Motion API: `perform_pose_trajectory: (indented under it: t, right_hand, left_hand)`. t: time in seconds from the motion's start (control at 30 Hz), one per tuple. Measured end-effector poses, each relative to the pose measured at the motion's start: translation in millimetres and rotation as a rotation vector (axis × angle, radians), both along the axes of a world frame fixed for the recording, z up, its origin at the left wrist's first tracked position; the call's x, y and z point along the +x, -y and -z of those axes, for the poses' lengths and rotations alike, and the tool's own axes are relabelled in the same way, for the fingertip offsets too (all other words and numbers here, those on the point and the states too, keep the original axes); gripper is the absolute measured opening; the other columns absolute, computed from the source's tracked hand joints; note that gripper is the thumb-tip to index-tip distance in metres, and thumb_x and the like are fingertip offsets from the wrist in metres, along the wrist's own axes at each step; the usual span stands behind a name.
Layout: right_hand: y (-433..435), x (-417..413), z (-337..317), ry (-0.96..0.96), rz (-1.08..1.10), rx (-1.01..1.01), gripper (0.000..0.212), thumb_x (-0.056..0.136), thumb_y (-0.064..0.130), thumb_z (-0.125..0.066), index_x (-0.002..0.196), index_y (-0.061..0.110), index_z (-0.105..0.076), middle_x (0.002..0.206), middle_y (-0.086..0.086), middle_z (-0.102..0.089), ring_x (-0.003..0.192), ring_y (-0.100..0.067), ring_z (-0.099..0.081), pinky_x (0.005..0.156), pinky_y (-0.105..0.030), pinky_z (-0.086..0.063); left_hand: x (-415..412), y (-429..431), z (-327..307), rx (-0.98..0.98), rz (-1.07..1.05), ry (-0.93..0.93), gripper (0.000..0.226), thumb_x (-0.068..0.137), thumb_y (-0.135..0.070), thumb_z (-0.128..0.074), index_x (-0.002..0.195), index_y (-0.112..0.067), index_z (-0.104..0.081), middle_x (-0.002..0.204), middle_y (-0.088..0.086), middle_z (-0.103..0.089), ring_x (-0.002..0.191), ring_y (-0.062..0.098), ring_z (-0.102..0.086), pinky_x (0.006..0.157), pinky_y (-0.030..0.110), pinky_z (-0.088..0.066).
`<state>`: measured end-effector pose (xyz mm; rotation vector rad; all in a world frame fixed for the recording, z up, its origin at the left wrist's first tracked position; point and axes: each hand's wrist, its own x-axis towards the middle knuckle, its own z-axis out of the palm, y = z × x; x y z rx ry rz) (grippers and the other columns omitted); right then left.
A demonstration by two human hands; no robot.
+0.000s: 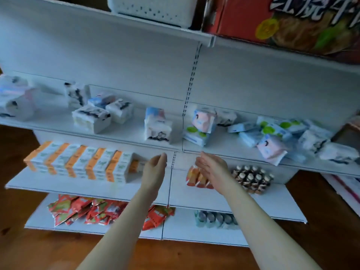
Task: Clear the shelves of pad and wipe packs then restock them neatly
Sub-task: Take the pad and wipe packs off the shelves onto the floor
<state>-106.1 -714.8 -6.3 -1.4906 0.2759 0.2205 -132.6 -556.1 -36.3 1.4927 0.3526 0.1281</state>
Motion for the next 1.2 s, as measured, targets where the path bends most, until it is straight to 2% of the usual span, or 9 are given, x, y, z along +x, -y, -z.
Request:
perform_pose_trajectory:
  t: [0.1, 0.3, 0.47, 0.57, 0.67, 0.83, 0.97, 1.1, 1.2]
  right_hand:
    - [43.3, 20.1, -5.7, 0.028, 0.091, 0.027, 0.013, 0.094, 0.02, -0.055, 0.082, 0.015, -0.058, 0.12, -0.021, -0.061, 0.112, -0.027, -0.059, 0.075, -0.025, -0.044]
    - [112.5, 72.1, -1.8, 0.046, 0.201, 0.011, 0.038, 0.095, 0.024, -0.052, 0.117, -0.007, -0.05, 0.132, -0.027, -0.048, 0.123, -0.029, -0.051, 0.109, -0.043, -0.031]
    - [138.6, 120.1, 1.3, 0.027, 0.295, 0.046, 0.011, 0.094, 0.022, -0.053, 0.095, 0.013, -0.059, 0.117, -0.024, -0.059, 0.102, -0.027, -0.062, 0.084, -0.032, -0.047]
    - [137.5, 146.3, 16.1, -0.079, 0.292, 0.091, 0.013, 0.093, 0.021, -0.056, 0.092, 0.008, -0.058, 0.095, -0.018, -0.062, 0.086, -0.024, -0.064, 0.069, -0.029, -0.048]
    - [127.9, 167.4, 34.7, -0.164, 0.219, 0.109, 0.012, 0.092, 0.018, -0.057, 0.09, 0.007, -0.057, 0.085, -0.012, -0.06, 0.075, -0.023, -0.062, 0.068, -0.029, -0.048]
    - [102.8, 206.8, 47.2, -0.218, 0.017, 0.076, 0.02, 0.092, 0.015, -0.058, 0.073, 0.01, -0.052, 0.073, -0.013, -0.055, 0.066, -0.022, -0.055, 0.064, -0.027, -0.043]
    - [94.7, 227.0, 57.5, -0.175, -0.148, -0.129, 0.044, 0.072, 0.04, -0.072, 0.084, -0.002, -0.065, 0.084, -0.019, -0.068, 0.074, -0.026, -0.062, 0.068, -0.032, -0.05]
    - [125.0, 238.0, 51.4, -0.072, -0.337, -0.421, 0.038, 0.083, 0.038, -0.067, 0.062, 0.015, -0.047, 0.057, 0.003, -0.043, 0.053, -0.009, -0.041, 0.047, -0.021, -0.03]
    - [152.3, 241.6, 43.1, -0.005, -0.498, -0.541, 0.034, 0.085, 0.037, -0.064, 0.063, 0.017, -0.048, 0.059, 0.003, -0.047, 0.051, -0.008, -0.044, 0.044, -0.019, -0.033]
  left_hand:
    - [36.3, 40.6, -6.6, 0.002, 0.1, 0.022, 0.026, 0.098, -0.028, -0.046, 0.073, -0.025, -0.053, 0.094, 0.004, -0.06, 0.093, 0.017, -0.055, 0.084, 0.032, -0.04]
    - [116.1, 87.4, -2.7, 0.081, 0.2, 0.075, 0.015, 0.096, -0.023, -0.049, 0.087, -0.013, -0.056, 0.087, 0.006, -0.056, 0.087, 0.017, -0.051, 0.075, 0.031, -0.035]
    - [173.9, 99.6, -9.5, 0.181, 0.205, 0.119, 0.014, 0.093, -0.021, -0.055, 0.093, -0.009, -0.062, 0.089, 0.007, -0.063, 0.09, 0.021, -0.055, 0.08, 0.031, -0.04]
    - [211.5, 100.8, -4.6, 0.457, 0.146, 0.087, 0.042, 0.086, -0.029, -0.055, 0.116, 0.001, -0.059, 0.111, 0.02, -0.063, 0.106, 0.033, -0.056, 0.086, 0.035, -0.042]
    - [245.8, 93.7, 10.8, 0.731, 0.125, -0.084, 0.042, 0.089, -0.019, -0.056, 0.123, 0.006, -0.049, 0.123, 0.026, -0.053, 0.114, 0.039, -0.048, 0.09, 0.037, -0.037]
    - [258.8, 91.5, 27.8, 0.801, 0.12, -0.279, 0.042, 0.084, -0.024, -0.062, 0.116, 0.001, -0.051, 0.116, 0.022, -0.06, 0.108, 0.037, -0.056, 0.082, 0.035, -0.042]
    - [248.2, 100.5, 30.3, 0.781, 0.039, -0.36, 0.044, 0.076, -0.04, -0.072, 0.099, -0.004, -0.061, 0.095, 0.01, -0.065, 0.097, 0.03, -0.061, 0.068, 0.029, -0.039]
    - [230.1, 125.0, 29.0, 0.53, -0.058, -0.435, 0.045, 0.072, -0.045, -0.076, 0.06, -0.009, -0.051, 0.058, 0.002, -0.046, 0.059, 0.021, -0.049, 0.052, 0.028, -0.034]
    - [218.9, 152.6, 22.3, 0.205, -0.087, -0.427, 0.047, 0.061, -0.045, -0.078, 0.069, -0.003, -0.058, 0.061, 0.007, -0.054, 0.055, 0.02, -0.055, 0.055, 0.031, -0.053]
